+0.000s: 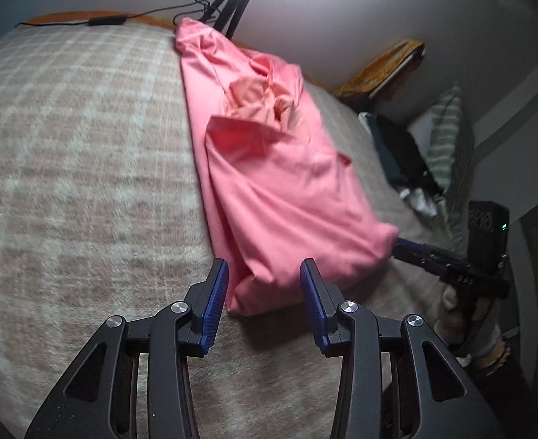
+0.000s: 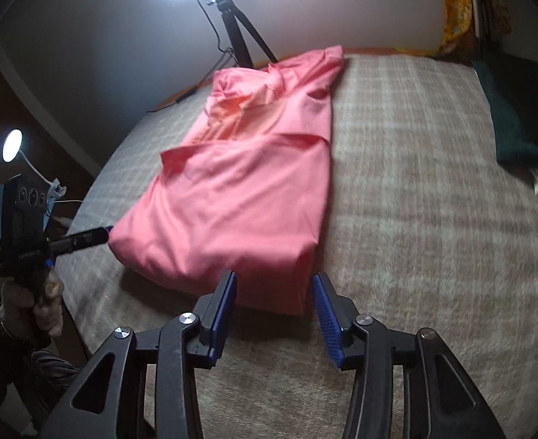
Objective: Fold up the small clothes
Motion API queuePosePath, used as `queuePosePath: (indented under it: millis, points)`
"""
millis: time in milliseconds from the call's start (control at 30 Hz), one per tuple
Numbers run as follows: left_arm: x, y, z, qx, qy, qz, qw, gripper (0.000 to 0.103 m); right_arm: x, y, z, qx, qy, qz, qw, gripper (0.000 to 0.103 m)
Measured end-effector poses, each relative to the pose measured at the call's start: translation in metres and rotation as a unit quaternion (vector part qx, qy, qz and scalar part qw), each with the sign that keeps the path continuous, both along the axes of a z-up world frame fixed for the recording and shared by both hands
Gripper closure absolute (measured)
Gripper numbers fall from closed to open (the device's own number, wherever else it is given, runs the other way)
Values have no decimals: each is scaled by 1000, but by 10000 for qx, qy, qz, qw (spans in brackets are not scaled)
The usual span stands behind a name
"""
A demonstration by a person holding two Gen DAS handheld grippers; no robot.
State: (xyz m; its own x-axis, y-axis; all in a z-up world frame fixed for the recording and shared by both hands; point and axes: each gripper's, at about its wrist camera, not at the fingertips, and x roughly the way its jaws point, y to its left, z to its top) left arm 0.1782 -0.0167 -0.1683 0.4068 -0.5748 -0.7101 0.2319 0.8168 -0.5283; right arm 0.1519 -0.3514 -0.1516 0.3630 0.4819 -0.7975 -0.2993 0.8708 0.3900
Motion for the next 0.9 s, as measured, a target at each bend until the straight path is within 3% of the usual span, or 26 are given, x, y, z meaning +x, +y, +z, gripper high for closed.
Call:
queuePosePath:
  millis: [100, 133, 167, 200, 300, 400, 533, 733, 800, 867, 900]
  points:
    - [1, -8, -5, 67, -37, -94, 9999, 68, 3, 5, -6, 7, 20, 22, 10000, 60]
    - [2, -13, -5, 148, -81, -164, 9997, 81, 5, 8, -7, -5, 19, 64, 10000, 66]
    - [2, -15, -5, 166, -66, -221, 9996, 97, 6, 11, -8, -26, 37, 108, 9999, 85]
    - [2, -15, -3, 145, -39, -242, 9996, 97, 6, 14, -7, -58, 44, 125, 9999, 95]
    - [-2, -13, 4, 91, -85, -318, 9994, 97, 4, 14, 5, -22, -63, 303, 9995, 102]
    - [-4, -11, -4, 259, 32, -341, 9991, 97, 4, 10, 6, -127, -43, 366, 9992, 102]
    - [-4, -8, -13, 333, 143, -297, 9989, 97, 11, 1, -17, -498, 249, 117, 9984, 103]
    - [-11, -5, 7, 522, -110, -335, 9980, 93, 11, -18, 8, -349, 8, 18, 9994, 96]
    - [-11, -3, 15, 506, -199, -310, 9980, 89, 11, -23, 20, -236, -179, -40, 9996, 85]
    - [-11, -1, 26, 529, -327, -286, 9977, 77, 13, -25, 33, -183, -399, -91, 9990, 73]
    - [-10, -1, 30, 530, -377, -242, 9976, 77, 15, -24, 38, -145, -479, -98, 9987, 73]
